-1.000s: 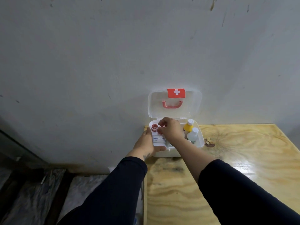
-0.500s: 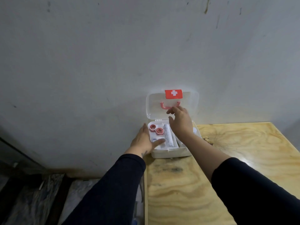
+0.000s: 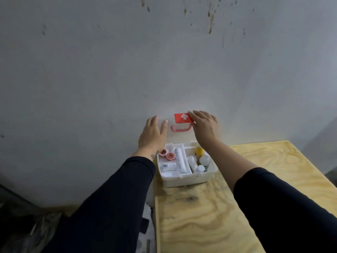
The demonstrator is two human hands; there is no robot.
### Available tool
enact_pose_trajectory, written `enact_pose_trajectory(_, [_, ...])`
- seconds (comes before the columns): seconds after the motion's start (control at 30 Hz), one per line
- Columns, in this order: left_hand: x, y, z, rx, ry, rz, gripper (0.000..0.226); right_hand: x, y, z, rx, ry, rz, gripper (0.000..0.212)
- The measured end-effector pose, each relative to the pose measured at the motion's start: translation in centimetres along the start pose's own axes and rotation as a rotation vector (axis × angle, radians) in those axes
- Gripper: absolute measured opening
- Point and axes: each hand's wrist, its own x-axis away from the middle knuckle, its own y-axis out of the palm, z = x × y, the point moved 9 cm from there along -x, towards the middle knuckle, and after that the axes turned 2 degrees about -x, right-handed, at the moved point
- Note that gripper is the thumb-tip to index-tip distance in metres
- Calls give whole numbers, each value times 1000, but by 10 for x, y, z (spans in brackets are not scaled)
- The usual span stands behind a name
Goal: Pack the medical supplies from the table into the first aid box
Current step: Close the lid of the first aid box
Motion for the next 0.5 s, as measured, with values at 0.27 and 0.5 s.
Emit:
enact_pose_trajectory(0.27, [48,16,-8,-67,-13,2,59,85,-17,0,92,-134,130,47])
enact_pose_trajectory(0.5, [97,56,-19,-134,-22,-39,59,151,18,15,147,-131,-51,51])
